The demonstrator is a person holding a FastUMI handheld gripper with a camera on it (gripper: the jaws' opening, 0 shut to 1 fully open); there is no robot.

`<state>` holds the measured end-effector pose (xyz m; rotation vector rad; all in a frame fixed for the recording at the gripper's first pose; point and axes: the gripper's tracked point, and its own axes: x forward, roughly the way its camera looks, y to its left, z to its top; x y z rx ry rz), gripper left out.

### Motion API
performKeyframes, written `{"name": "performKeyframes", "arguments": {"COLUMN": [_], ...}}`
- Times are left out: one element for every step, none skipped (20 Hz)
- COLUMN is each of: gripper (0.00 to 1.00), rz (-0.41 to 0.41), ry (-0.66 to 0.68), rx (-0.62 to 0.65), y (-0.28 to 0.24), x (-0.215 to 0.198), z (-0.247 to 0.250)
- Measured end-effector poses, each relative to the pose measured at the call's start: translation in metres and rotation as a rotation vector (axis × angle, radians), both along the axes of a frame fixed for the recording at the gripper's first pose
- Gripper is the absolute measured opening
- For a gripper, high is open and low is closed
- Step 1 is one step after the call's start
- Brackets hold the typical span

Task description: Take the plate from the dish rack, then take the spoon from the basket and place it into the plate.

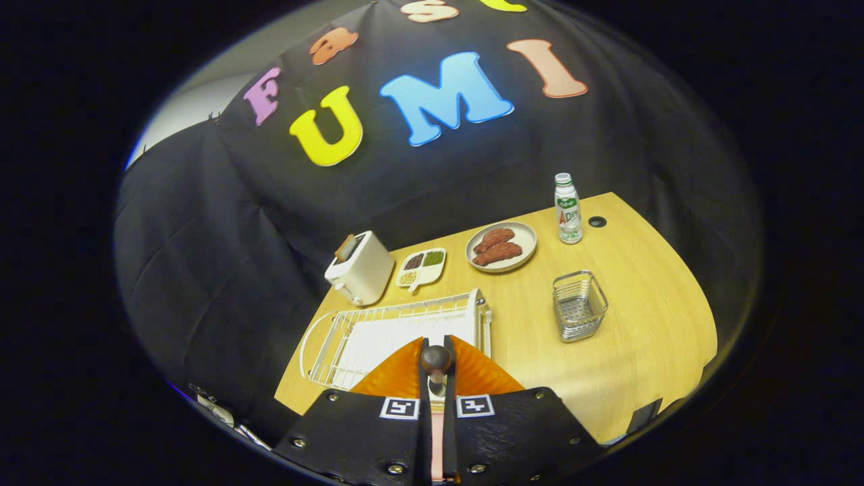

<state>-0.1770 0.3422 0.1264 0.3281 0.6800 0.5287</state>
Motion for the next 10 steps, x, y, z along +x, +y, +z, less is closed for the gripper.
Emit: {"name": "performKeyframes", "arguments": {"gripper": [0.06,0.06,0.06,0.06,0.06,0.06,0.06,0.06,0.06,0.06], "rz": [0.028,0.059,0.090,0.117,0.144,0.168,0.190,0.212,0.233,0.251], "ry": [0.002,0.008,0.013,0.019,0.022,0.025,0.030,0.034,0.037,0.042], "rx": [-0.016,-0.031,-0.044,-0.058,-0.075,-0.094,-0.112,-0.127,-0.141,-0.157], "y": [0.011,0.021,0.032,0.040,0.048,0.054,0.060,0.065,0.070,0.074], "x": [-0.013,-0.023,-0.033,-0.043,-0.052,-0.061,-0.069,-0.078,-0.086,-0.093], "z": [-0.001,-0.007,-0.014,-0.021,-0.028,-0.036,-0.043,-0.051,-0.057,-0.065]}}
